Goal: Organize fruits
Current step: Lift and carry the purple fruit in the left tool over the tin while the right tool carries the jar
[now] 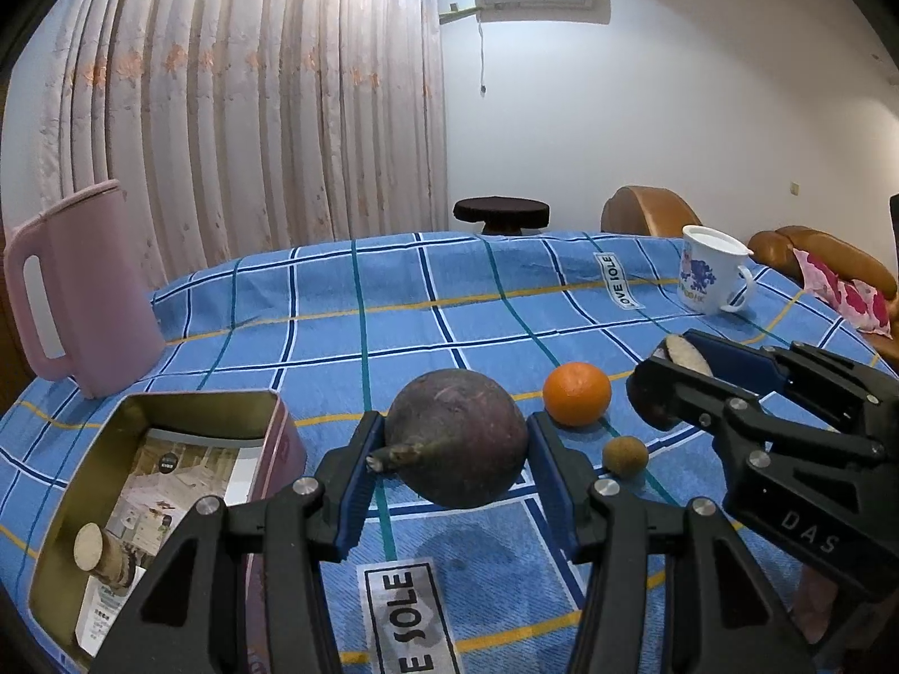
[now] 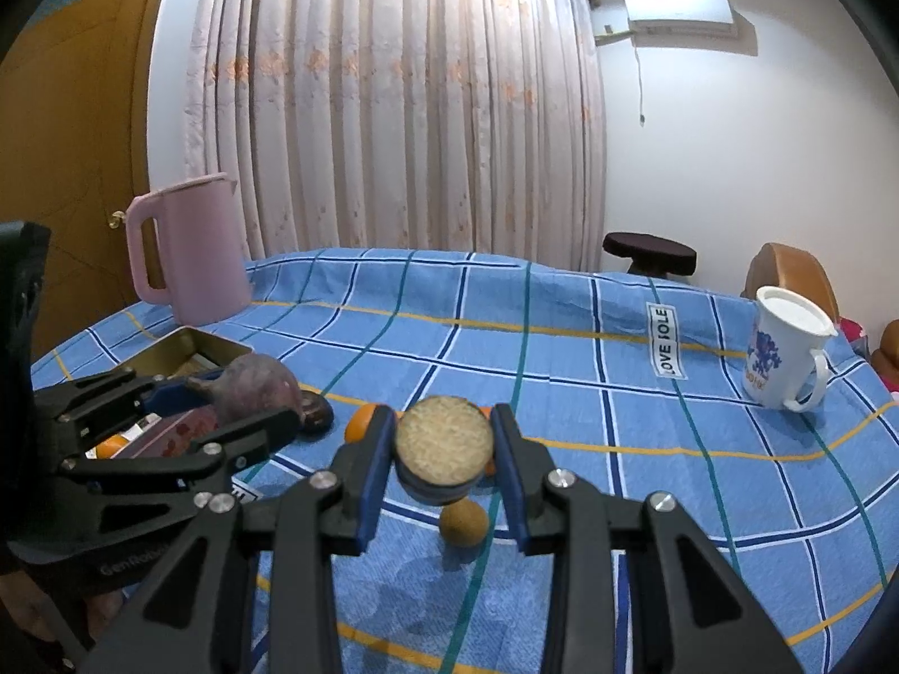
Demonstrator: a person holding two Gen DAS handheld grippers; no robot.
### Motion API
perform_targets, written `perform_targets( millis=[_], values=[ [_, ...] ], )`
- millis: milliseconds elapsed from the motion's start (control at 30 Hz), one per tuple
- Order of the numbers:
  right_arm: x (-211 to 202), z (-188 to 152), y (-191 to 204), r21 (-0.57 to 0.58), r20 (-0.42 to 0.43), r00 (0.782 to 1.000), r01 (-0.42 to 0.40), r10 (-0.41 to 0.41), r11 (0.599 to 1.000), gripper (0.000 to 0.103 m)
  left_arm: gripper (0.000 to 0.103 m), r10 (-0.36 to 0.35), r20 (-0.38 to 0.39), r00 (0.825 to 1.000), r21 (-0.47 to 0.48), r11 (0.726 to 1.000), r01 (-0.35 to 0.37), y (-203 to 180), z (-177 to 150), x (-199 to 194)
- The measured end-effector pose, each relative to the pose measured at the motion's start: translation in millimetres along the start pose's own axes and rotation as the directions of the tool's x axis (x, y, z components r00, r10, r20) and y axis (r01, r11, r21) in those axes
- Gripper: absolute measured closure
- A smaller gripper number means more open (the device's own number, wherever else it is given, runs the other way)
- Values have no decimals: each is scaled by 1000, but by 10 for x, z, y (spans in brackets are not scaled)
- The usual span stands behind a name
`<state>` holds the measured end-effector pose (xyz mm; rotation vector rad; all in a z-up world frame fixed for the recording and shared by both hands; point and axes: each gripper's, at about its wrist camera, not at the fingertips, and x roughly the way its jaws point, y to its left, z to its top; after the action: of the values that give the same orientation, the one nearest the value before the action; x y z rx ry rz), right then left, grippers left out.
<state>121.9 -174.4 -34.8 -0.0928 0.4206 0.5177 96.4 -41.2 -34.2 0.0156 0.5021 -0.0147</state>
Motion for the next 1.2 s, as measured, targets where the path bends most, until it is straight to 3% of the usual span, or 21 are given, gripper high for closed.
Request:
perform_targets(
  millis=[567, 1200],
  values=[
    [-83, 5, 42, -23, 47, 999, -6, 7, 1000, 65, 50, 38, 98, 994, 20, 999, -40, -40, -25, -191],
    [147, 108, 437, -70, -16, 998, -62, 61, 996, 65, 50, 90, 79, 993, -63, 994, -85, 460, -33, -381]
  ],
)
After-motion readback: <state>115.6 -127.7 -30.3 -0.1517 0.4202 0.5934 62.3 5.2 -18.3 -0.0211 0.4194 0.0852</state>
